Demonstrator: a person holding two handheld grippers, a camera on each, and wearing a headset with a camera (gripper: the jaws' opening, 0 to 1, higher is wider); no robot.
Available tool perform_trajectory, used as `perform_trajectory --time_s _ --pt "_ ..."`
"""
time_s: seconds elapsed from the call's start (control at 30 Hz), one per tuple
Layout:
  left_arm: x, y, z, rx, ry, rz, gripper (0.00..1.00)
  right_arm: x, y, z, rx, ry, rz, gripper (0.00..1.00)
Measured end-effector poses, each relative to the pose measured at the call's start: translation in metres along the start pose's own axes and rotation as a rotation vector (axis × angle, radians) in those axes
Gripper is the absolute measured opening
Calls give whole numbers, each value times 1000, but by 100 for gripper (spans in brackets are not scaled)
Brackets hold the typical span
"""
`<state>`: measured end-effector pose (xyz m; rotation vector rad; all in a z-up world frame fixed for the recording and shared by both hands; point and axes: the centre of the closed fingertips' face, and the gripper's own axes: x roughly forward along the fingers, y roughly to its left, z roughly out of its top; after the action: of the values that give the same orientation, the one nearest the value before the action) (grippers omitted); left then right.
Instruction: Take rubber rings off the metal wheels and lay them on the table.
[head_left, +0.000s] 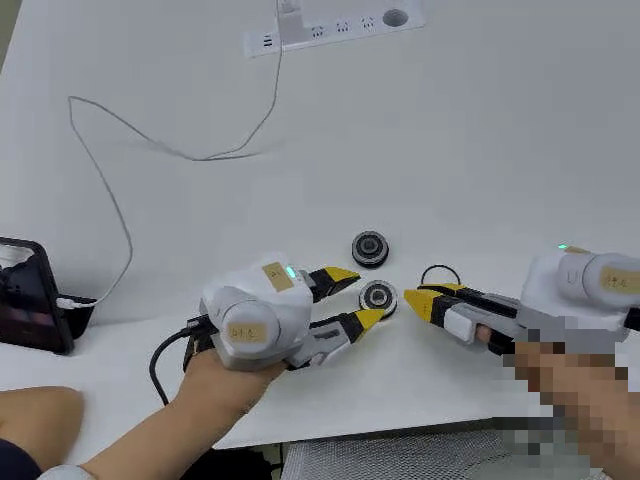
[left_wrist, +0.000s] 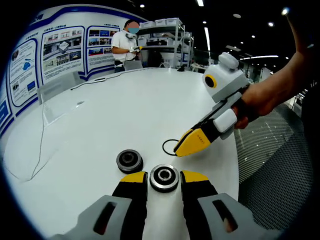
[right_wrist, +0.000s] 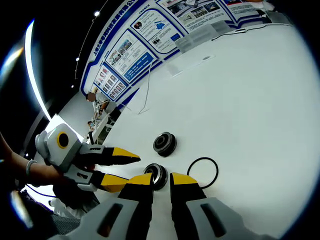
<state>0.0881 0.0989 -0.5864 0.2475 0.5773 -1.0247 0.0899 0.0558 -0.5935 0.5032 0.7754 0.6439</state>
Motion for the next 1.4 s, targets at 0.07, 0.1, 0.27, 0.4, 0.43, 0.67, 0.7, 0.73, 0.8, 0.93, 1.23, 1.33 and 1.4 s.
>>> perform_trajectory --time_s 0.07,0.1,0.27,0.4,0.43,0.67,0.7,0.73,0.8,0.93,1.23,1.33,1.4 --pt "2 0 -1 6 8 -2 26 0 0 0 2 0 1 14" --pt "2 -1 -2 8 12 -4 25 1 0 0 2 0 2 14" --pt "5 0 -5 36 34 -4 21 1 0 -1 8 1 3 14" --pt "7 -1 -6 49 42 -9 18 2 0 -2 13 1 5 14" --pt "7 -1 -6 51 44 -10 18 2 0 -2 14 1 5 14" --pt "12 -3 -7 82 60 -21 18 2 0 -3 18 2 5 14" --pt "13 -3 -8 85 64 -23 18 2 0 -3 18 2 5 14" --pt "13 -4 -8 89 67 -26 17 2 0 -3 18 1 5 14" --pt "14 -4 -9 97 71 -27 17 2 0 -3 21 -1 5 14" --pt "16 -5 -10 106 79 -31 16 1 0 -3 23 -1 4 14" --pt "16 -3 -12 110 88 -31 14 2 2 -4 29 0 6 14" --pt "17 -2 -12 111 87 -32 14 4 3 -4 34 0 9 14" --pt "17 -1 -12 111 86 -31 14 5 4 -5 38 3 12 14"
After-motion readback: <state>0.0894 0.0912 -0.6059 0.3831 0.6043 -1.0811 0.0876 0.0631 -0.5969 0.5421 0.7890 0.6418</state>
